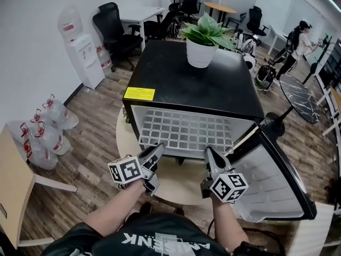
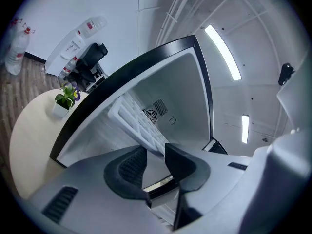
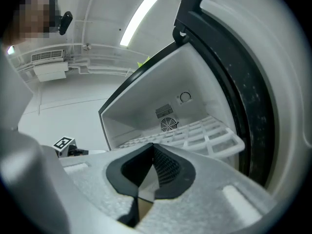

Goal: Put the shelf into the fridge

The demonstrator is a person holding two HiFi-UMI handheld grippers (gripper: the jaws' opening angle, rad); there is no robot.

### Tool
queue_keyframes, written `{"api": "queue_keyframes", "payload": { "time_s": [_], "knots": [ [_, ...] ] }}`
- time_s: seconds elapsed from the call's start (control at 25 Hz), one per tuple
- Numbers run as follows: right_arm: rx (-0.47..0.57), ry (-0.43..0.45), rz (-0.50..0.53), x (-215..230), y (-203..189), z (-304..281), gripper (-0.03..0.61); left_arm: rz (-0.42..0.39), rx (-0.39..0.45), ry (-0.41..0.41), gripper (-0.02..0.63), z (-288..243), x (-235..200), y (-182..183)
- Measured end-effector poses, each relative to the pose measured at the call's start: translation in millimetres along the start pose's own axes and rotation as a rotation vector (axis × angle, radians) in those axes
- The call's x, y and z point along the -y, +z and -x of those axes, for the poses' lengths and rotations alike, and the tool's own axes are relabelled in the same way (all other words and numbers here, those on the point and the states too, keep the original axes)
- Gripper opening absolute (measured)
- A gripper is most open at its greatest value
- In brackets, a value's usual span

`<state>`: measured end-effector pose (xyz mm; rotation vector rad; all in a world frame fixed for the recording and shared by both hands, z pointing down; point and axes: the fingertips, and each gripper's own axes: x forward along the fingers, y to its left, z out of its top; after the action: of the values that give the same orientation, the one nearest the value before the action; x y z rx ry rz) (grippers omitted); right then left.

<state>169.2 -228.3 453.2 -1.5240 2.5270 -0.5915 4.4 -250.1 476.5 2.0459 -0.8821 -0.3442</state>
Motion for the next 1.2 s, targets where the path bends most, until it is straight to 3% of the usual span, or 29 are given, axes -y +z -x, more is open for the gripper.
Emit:
{"api": "queue_keyframes", "payload": {
  "time_s": [0.16, 0.36, 0.6, 0.8, 1.2],
  "knots": [
    [-0.021, -0.037, 0.116, 3.6, 9.2, 0.6, 0.008, -0.028, 0.028, 0.029, 0.103, 7.3, 2.9, -2.8],
    [-0.064, -0.037, 0.115, 4.4, -17.0, 13.5, 0.008, -0.163, 0.066, 0.089, 0.034, 18.4, 5.4, -7.6],
    [-0.098, -0.040, 0.122, 7.9, -29.5, 9.4, 0.008, -0.308, 0.049, 0.134, 0.034, 10.7, 8.7, -13.3],
    [-0.100, -0.031, 0.126, 8.5, -29.1, 7.8, 0.008, -0.290, 0.059, 0.156, 0.005, 9.3, 3.7, -8.9],
    [-0.112, -0.044, 0.112, 18.1, -22.6, -11.1, 0.008, -0.372, 0.062, 0.189, 0.005, -6.5, -1.8, 3.6]
  ]
}}
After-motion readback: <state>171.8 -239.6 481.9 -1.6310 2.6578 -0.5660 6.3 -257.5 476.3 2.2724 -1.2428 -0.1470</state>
